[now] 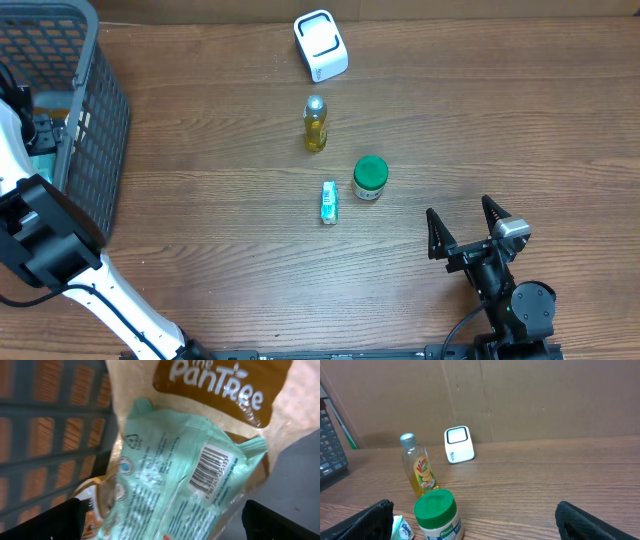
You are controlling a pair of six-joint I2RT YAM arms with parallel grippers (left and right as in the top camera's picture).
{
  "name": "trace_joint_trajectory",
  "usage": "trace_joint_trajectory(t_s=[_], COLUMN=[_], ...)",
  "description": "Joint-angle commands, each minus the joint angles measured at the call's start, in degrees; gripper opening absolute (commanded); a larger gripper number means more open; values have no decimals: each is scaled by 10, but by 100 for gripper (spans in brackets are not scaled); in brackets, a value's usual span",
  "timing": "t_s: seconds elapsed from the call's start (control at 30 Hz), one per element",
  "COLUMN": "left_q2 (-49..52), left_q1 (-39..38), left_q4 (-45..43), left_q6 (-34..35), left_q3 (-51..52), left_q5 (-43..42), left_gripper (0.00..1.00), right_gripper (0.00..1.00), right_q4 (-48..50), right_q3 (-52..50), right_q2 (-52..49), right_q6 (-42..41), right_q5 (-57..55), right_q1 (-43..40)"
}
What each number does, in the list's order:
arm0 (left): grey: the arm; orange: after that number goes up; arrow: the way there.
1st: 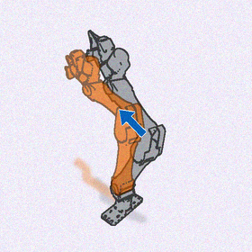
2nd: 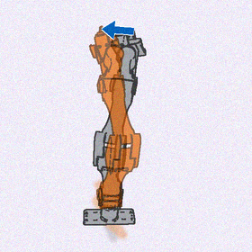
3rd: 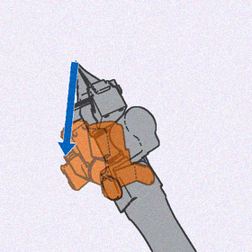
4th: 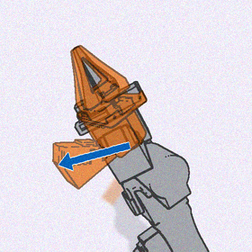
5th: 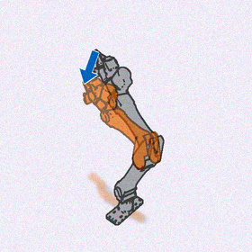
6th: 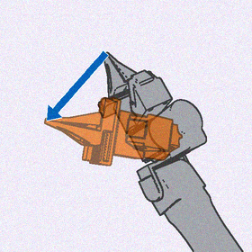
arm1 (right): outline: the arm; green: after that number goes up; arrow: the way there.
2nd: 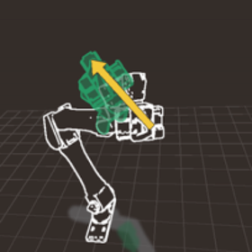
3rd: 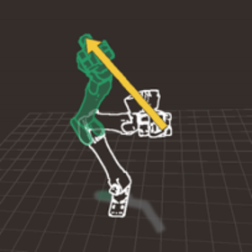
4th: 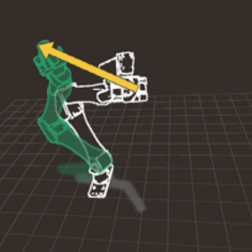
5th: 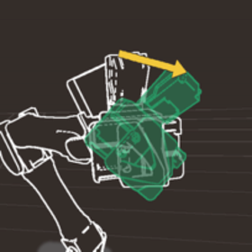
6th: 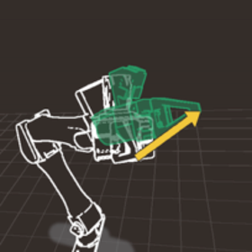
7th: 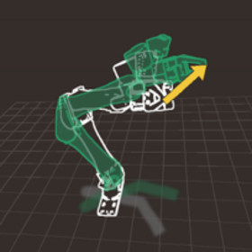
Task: Scan the item barcode
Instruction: 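Grasp the green-and-brown snack pouch in the basket with the left gripper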
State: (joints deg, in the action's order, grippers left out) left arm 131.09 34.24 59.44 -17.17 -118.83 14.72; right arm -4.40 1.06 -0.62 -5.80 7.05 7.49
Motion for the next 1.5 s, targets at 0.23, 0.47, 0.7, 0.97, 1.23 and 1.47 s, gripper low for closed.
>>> trace_joint_trajectory(t_s=[0.23,0.47,0.7,0.97,1.23,1.47], left_q2=[8,8,8,1,-59,-165], left_q1=[10,21,23,19,18,17], left_q4=[-64,-93,-91,-89,-91,-113], left_q6=[-26,-26,-21,-19,24,138], left_q3=[85,122,128,133,103,78], left_q5=[7,7,4,-25,-28,-28], left_gripper=[100,100,86,43,15,4], right_gripper=[100,100,100,100,100,100], right_q4=[2,2,2,2,2,2], right_q3=[-6,-6,-6,-6,-6,-6], right_q2=[5,5,5,5,5,5], right_q6=[-2,-2,-2,-2,-2,-2], right_q5=[-5,-5,-5,-5,-5,-5], right_q1=[-2,-2,-2,-2,-2,-2])
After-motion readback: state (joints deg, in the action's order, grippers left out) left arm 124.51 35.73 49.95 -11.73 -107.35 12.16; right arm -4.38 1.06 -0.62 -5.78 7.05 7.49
